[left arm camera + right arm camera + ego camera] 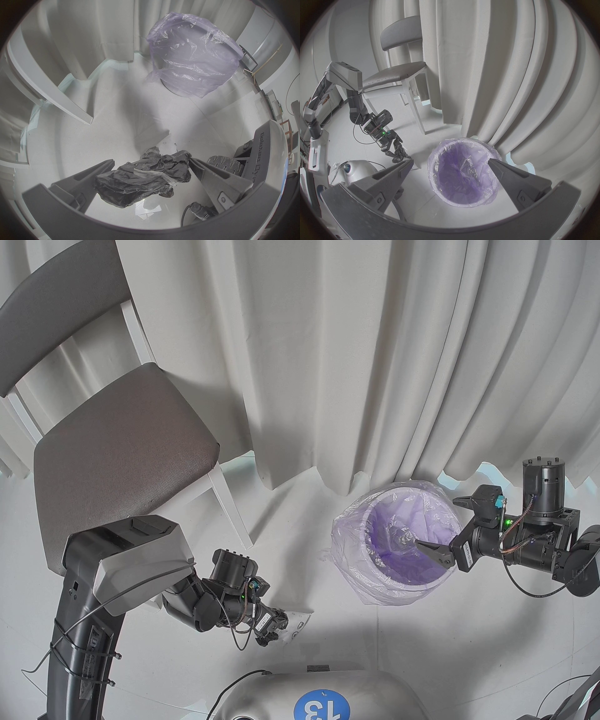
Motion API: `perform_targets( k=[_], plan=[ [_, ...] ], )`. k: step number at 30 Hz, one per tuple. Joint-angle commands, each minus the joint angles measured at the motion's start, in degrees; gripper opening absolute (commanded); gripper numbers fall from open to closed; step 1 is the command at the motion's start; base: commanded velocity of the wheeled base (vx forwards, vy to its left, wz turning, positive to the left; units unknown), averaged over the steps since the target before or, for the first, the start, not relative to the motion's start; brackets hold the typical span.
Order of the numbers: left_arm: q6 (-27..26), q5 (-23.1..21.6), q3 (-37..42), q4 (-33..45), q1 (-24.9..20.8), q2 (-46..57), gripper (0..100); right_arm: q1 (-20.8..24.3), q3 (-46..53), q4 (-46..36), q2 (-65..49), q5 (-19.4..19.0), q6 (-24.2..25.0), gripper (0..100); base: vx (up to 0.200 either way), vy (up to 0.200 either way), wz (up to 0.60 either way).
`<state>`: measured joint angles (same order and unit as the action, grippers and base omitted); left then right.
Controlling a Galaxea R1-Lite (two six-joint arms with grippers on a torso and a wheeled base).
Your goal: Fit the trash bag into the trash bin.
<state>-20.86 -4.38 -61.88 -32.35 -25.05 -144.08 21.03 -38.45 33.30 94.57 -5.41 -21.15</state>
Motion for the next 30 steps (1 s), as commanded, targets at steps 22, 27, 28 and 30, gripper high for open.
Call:
perform_targets(
  k=[22, 27, 28, 30],
  plan=[
    [1.8, 0.7, 3.4, 2.3, -0.2, 6.9, 0, 0.0, 6.5, 23.7, 5.6, 0.9, -1.4, 100, 0.0, 0.0, 0.0],
    [5.7, -2.8, 6.2, 2.2, -1.6, 13.3, 0, 0.1, 6.3, 30.9, 8.8, 4.3, 2.7, 100, 0.0, 0.0, 0.0],
    [6.6, -3.0, 7.0, 2.1, -2.0, 14.7, 0, 0.1, 6.4, 30.8, 8.3, 4.6, 3.7, 100, 0.0, 0.0, 0.0],
    [8.2, -3.3, 9.3, 1.3, -3.0, 18.5, 0, 0.1, 6.8, 30.4, 8.0, 4.5, 5.4, 100, 0.0, 0.0, 0.0]
  ],
)
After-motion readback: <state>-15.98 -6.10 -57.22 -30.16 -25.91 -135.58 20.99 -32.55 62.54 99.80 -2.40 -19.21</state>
